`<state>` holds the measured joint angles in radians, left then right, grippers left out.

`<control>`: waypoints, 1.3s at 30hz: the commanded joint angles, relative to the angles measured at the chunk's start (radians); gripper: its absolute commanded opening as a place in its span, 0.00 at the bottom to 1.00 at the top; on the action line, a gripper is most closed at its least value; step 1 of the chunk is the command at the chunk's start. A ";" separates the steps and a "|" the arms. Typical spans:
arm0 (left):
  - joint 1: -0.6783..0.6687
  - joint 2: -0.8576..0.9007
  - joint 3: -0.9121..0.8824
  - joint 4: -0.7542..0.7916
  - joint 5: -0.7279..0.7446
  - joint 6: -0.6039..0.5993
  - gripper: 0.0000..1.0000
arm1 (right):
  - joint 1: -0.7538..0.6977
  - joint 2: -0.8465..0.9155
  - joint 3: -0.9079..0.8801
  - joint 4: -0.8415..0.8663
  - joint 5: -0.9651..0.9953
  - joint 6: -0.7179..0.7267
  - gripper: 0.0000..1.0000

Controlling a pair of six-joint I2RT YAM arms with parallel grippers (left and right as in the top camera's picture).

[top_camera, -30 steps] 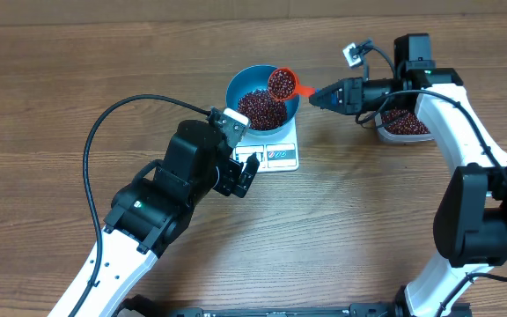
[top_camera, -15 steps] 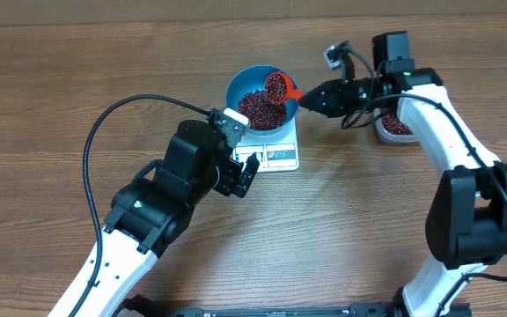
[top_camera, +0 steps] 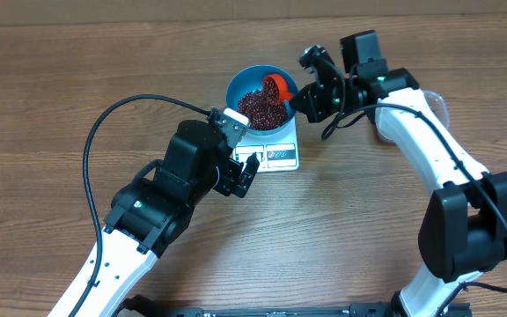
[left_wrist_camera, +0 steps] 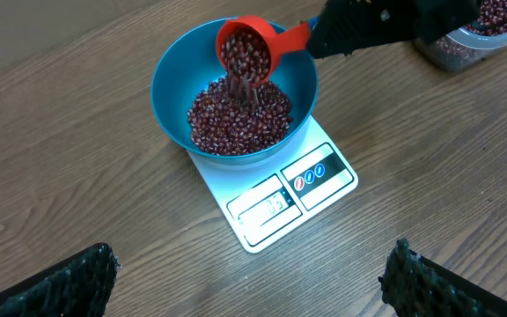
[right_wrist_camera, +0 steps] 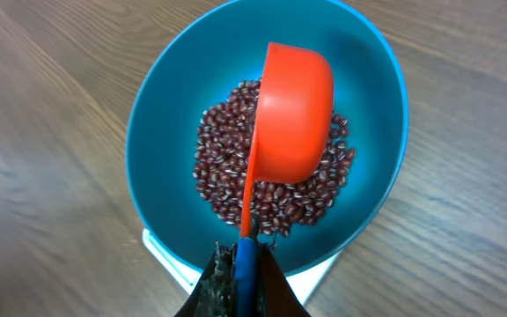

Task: Scoop item into bowl and weigh 150g on scale
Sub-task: 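Tip the red scoop to pour beans into the teal bowl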

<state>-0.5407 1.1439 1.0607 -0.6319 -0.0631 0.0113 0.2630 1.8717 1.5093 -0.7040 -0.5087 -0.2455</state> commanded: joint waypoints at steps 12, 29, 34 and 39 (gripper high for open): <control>0.004 0.002 -0.003 0.001 0.002 0.019 1.00 | 0.167 -0.102 0.042 0.008 0.522 -0.247 0.04; 0.004 0.002 -0.003 0.001 0.002 0.019 1.00 | 0.183 -0.187 0.042 0.015 0.582 -0.257 0.04; 0.004 0.002 -0.003 0.001 0.002 0.019 1.00 | 0.183 -0.222 0.042 -0.010 0.583 -0.257 0.04; 0.004 0.002 -0.003 0.001 0.002 0.019 1.00 | 0.183 -0.259 0.042 -0.055 0.591 -0.253 0.04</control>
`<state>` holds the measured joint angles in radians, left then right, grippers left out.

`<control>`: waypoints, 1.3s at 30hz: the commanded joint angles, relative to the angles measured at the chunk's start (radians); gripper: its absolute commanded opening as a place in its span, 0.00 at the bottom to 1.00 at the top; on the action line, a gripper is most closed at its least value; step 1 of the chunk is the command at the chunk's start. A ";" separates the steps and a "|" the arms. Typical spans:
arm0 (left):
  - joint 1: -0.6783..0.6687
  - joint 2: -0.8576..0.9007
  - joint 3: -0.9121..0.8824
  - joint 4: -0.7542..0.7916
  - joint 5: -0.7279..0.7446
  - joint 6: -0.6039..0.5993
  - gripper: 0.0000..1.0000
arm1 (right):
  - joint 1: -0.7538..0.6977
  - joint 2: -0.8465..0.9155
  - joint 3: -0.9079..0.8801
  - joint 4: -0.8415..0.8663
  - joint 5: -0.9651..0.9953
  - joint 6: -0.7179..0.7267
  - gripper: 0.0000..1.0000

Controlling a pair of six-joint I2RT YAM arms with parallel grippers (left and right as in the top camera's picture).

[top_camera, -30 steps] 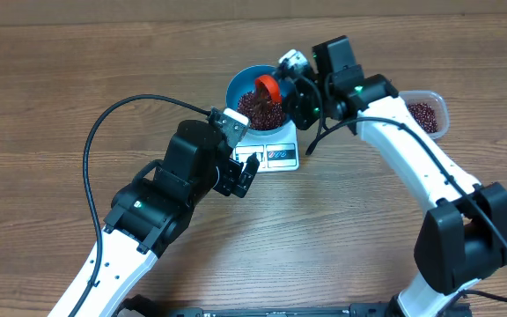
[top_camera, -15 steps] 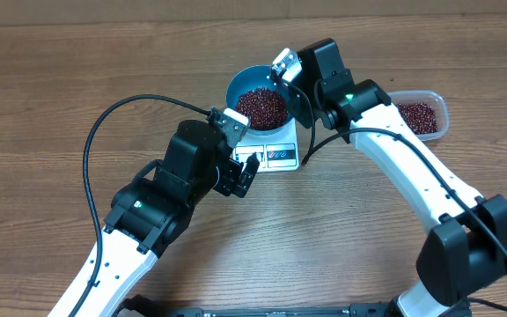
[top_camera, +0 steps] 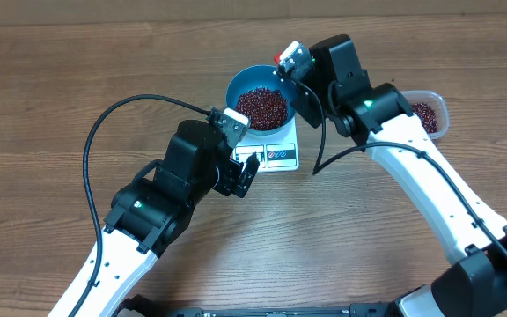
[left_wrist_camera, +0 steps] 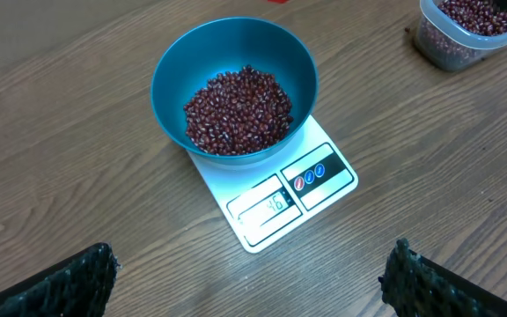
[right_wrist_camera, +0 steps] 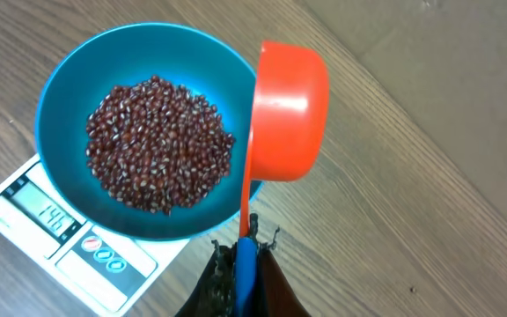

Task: Scoop item into bowl and weigh 150g on scale
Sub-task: 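Tip the red scoop to pour beans into the teal bowl, then move the empty scoop back right over the bean container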

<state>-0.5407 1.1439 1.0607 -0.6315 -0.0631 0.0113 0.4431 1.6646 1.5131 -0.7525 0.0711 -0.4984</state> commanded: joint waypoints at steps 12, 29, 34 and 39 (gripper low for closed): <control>0.004 0.002 -0.003 0.000 0.002 0.019 1.00 | 0.000 -0.069 0.039 -0.180 0.342 0.057 0.04; 0.004 0.002 -0.003 0.001 0.002 0.019 1.00 | -0.141 -0.069 0.039 -0.328 0.455 0.239 0.03; 0.004 0.002 -0.003 0.001 0.002 0.019 1.00 | -0.233 -0.068 0.039 -0.364 0.392 0.268 0.03; 0.004 0.002 -0.003 0.000 0.002 0.019 1.00 | -0.318 -0.068 0.037 -0.383 0.199 0.267 0.04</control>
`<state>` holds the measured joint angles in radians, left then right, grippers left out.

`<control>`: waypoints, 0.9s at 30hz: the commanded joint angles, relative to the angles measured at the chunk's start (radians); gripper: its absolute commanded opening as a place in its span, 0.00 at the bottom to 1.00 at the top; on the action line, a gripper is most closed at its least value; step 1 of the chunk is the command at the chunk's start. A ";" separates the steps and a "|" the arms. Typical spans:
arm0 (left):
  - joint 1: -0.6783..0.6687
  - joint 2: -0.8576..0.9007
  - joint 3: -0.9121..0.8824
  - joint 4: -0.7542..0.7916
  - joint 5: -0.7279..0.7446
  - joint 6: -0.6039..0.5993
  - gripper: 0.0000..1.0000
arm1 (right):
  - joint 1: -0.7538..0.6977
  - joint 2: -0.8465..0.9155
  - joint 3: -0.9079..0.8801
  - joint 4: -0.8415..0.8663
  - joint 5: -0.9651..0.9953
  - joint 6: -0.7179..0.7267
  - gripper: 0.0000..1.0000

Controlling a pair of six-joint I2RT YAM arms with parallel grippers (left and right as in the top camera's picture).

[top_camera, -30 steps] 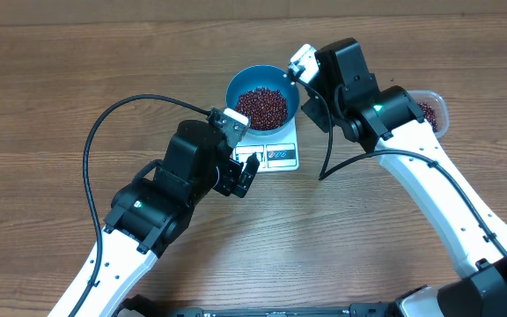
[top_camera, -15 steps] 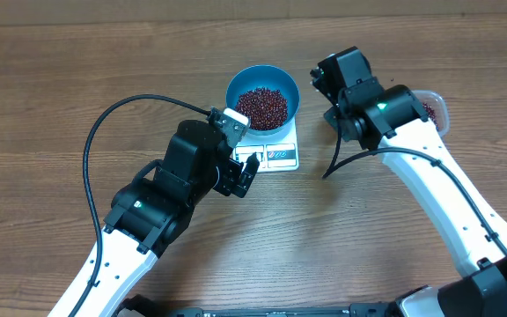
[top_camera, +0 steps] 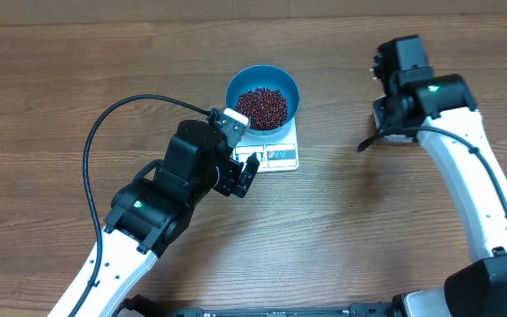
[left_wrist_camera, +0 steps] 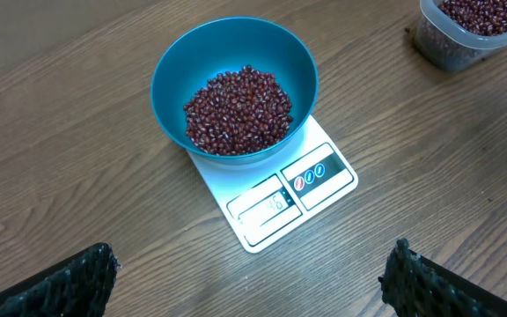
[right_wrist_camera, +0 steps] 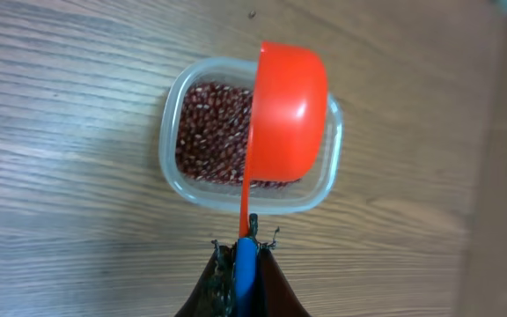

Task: Scoop item into bowl and weigh 150g on scale
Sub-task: 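Move the empty scoop back right over the bean container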

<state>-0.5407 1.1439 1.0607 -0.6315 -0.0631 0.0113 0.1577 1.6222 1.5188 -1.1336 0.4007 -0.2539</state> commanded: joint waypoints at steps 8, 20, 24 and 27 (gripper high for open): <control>0.004 0.002 -0.003 0.000 0.002 0.019 1.00 | -0.114 -0.025 -0.025 0.014 -0.249 0.023 0.04; 0.004 0.002 -0.003 0.000 0.002 0.019 1.00 | -0.165 -0.016 -0.119 0.104 -0.249 0.023 0.03; 0.004 0.002 -0.003 0.000 0.002 0.019 0.99 | -0.167 0.010 -0.126 0.142 -0.249 0.023 0.04; 0.004 0.002 -0.003 0.001 0.002 0.019 1.00 | -0.167 0.040 -0.141 0.178 -0.249 0.023 0.04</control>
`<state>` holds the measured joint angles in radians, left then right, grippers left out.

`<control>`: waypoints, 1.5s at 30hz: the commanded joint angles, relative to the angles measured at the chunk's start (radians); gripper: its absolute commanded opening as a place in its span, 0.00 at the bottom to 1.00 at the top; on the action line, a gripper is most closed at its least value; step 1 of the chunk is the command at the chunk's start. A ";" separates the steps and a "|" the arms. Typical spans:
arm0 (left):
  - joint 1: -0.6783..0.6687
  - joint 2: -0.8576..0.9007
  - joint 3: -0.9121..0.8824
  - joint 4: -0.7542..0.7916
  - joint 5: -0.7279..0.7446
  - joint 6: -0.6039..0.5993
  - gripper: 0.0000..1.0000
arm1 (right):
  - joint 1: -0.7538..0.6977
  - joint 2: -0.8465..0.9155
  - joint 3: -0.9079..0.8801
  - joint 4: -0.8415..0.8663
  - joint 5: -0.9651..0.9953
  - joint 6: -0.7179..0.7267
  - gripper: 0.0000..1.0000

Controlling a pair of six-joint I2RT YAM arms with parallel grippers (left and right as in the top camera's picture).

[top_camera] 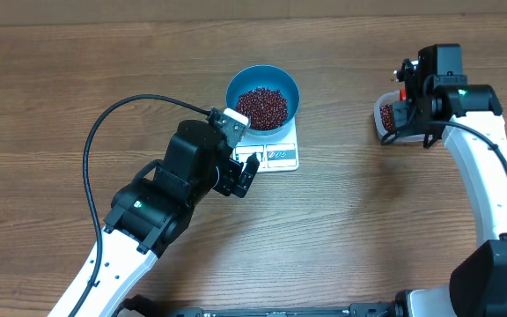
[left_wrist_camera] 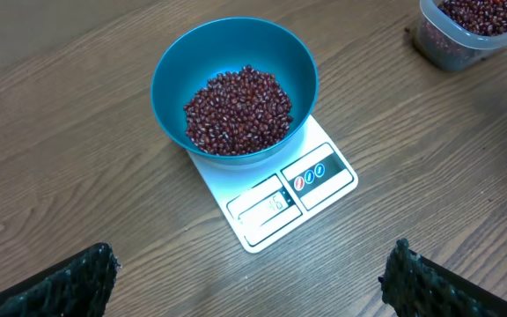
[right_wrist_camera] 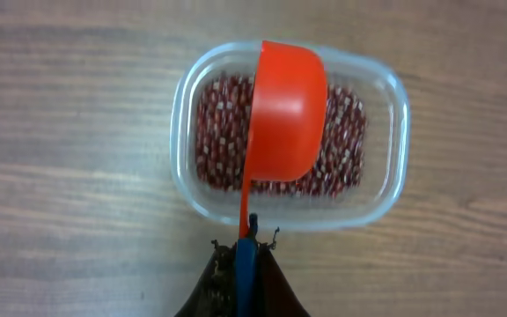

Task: Scoop item into bowl and weigh 150g on scale
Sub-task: 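Move the empty scoop back right over the bean container, then dig the red scoop into the beans with the right gripper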

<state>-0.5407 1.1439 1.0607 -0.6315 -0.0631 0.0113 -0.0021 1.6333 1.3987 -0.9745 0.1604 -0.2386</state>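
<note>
A blue bowl [top_camera: 263, 90] of red beans [left_wrist_camera: 238, 108] sits on the white scale [left_wrist_camera: 290, 195], whose display is too small to read. My left gripper [left_wrist_camera: 249, 280] hangs open over bare wood just in front of the scale. At the right, my right gripper [right_wrist_camera: 244, 264] is shut on the blue handle of the orange scoop [right_wrist_camera: 287, 110]. The scoop is turned bottom-up over a clear tub of beans [right_wrist_camera: 377, 141]. In the overhead view the tub [top_camera: 384, 113] is half hidden under the right arm.
The left arm's black cable [top_camera: 113, 119] loops over the table to the left of the bowl. Wooden tabletop [top_camera: 359, 229] lies all round the scale and the tub.
My right gripper with the scoop has come closer to the bean tub, which now fills more of its view and lies squarely under the scoop. The left gripper, bowl and scale are unchanged.
First my right gripper held the scoop tipped over the bowl, with beans falling from it. Then the scoop was clear of the bowl at its far side. Then it hung above the bean tub at the right, and now closer over it. The left gripper stayed open throughout.
</note>
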 commanded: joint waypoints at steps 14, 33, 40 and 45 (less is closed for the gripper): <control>0.004 0.002 -0.003 0.000 0.002 0.019 1.00 | -0.007 0.098 -0.051 0.016 -0.044 0.007 0.04; 0.004 0.002 -0.003 0.000 0.002 0.019 0.99 | -0.090 0.098 -0.051 0.015 -0.340 0.007 0.04; 0.004 0.002 -0.003 0.001 0.002 0.019 1.00 | -0.229 0.098 -0.051 0.015 -0.528 0.006 0.03; 0.004 0.002 -0.003 0.000 0.002 0.019 1.00 | -0.332 0.098 -0.051 0.006 -0.645 0.006 0.04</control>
<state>-0.5407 1.1439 1.0607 -0.6315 -0.0631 0.0113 -0.2989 1.7321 1.3487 -0.9680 -0.3725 -0.2363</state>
